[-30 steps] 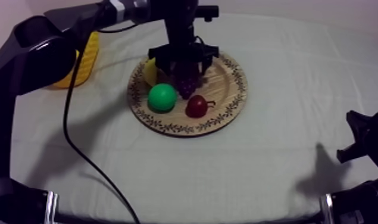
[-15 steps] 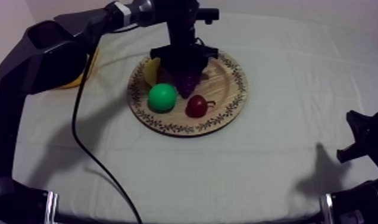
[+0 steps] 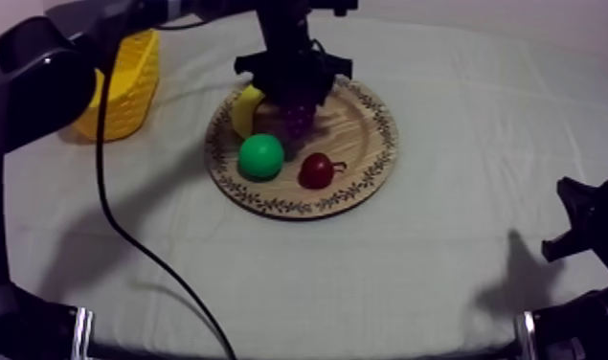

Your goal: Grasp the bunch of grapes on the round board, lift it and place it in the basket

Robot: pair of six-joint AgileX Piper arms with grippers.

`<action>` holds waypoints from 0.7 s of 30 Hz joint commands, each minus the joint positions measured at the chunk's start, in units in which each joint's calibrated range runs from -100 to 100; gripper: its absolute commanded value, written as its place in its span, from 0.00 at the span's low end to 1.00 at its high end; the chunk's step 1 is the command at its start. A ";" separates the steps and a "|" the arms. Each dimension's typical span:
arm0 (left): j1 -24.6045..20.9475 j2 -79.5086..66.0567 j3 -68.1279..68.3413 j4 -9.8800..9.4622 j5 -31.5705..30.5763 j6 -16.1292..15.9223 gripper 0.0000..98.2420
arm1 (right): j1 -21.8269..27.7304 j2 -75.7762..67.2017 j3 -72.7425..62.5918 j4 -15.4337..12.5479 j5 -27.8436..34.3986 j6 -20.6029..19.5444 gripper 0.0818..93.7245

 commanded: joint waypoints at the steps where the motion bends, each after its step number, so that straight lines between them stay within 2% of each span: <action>1: 0.13 -3.16 1.22 -0.02 0.39 -0.63 0.53 | -0.01 -0.01 -0.02 0.00 -0.03 0.01 0.00; 13: -0.08 -14.66 5.30 -0.95 3.13 -2.18 0.55 | -0.01 -0.01 -0.02 0.00 -0.03 0.01 0.00; 21: -3.94 -18.35 8.59 -1.14 3.24 -3.50 0.55 | -0.01 -0.01 -0.02 0.00 -0.03 0.01 0.00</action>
